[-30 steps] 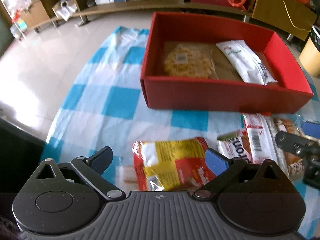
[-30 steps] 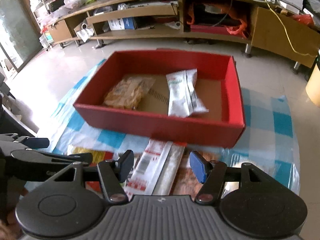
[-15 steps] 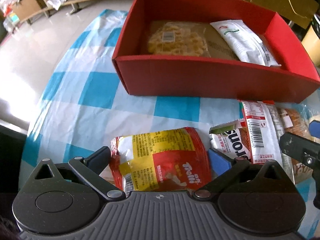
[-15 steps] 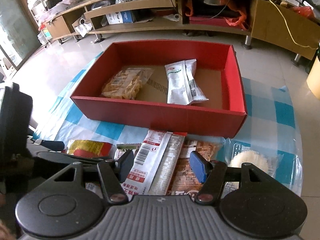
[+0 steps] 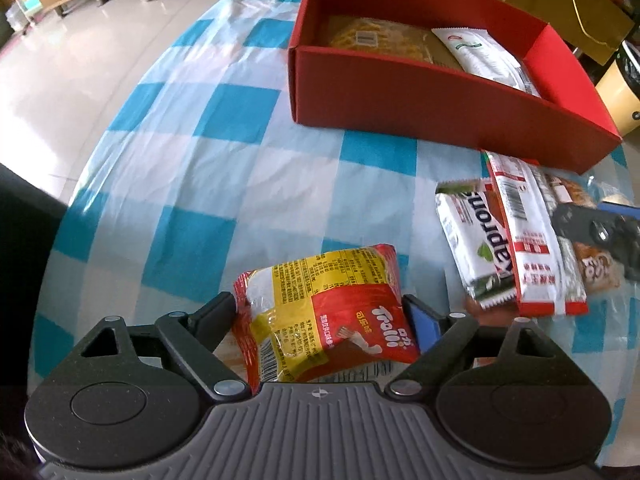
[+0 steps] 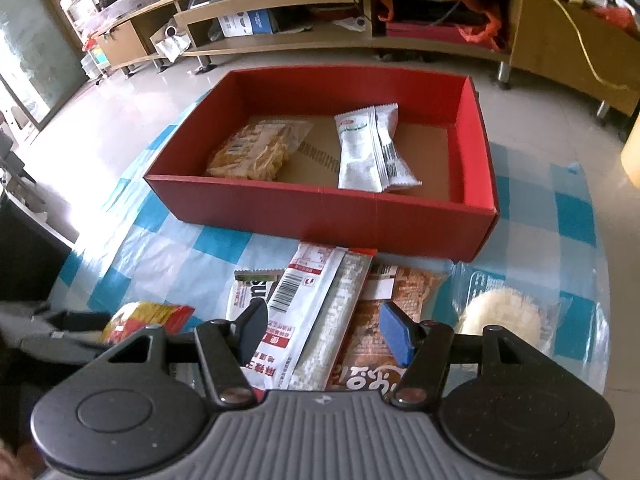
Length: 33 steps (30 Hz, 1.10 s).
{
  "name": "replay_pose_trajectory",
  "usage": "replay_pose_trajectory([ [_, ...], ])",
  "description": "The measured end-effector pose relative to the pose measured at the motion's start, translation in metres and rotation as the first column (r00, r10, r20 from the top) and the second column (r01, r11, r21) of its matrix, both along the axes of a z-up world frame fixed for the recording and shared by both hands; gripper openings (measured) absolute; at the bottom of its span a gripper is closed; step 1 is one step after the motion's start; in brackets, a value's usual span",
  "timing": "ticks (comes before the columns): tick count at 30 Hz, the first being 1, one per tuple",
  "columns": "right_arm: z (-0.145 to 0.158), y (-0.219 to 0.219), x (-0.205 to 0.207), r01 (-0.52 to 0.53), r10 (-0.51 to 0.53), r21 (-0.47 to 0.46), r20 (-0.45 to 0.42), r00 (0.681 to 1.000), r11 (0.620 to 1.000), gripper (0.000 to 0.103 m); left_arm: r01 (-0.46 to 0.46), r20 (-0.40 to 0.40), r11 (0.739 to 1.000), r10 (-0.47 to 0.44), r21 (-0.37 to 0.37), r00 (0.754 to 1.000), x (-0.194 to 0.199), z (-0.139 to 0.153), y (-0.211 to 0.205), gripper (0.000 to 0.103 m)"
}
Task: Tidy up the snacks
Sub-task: 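Grasp the red-and-yellow Trolli bag with the left tool while the right tool approaches the stick packet, then close the right tool on the white-and-red stick packet while the left tool holds the Trolli bag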
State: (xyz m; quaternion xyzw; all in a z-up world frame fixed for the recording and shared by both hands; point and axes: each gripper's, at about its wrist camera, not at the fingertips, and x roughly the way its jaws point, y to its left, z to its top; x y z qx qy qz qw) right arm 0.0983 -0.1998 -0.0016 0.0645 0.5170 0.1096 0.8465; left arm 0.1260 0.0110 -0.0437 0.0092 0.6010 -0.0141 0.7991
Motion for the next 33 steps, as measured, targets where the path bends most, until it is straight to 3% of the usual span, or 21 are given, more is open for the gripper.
replay_pose_trajectory([
  [8,-0.019,0.022,0.011,-0.016,0.016,-0.017,-0.052,0.999,1.0,0.06,0.001,0.022,0.999,-0.002,0.04,1.0,0.003,0.0,-0.003,0.096],
  [16,-0.029,0.042,0.008,-0.081,0.081,-0.092,-0.009,0.997,0.992,0.063,-0.006,0.0,0.999,0.006,0.049,1.0,0.012,-0.01,-0.004,0.1],
  [25,-0.019,0.023,-0.014,-0.096,0.095,-0.06,-0.013,0.995,0.994,0.048,0.029,0.001,0.999,-0.029,0.022,1.0,0.0,-0.001,-0.001,0.093],
  [29,-0.018,0.011,-0.042,-0.092,0.092,-0.029,-0.02,0.996,0.995,0.04,0.052,0.01,0.999,-0.052,0.014,0.999,-0.013,0.003,0.0,0.094],
  [33,-0.025,0.011,-0.07,-0.121,0.119,-0.067,-0.023,0.993,0.99,0.04,0.07,0.013,0.997,-0.07,0.027,0.997,-0.025,0.001,0.001,0.097],
])
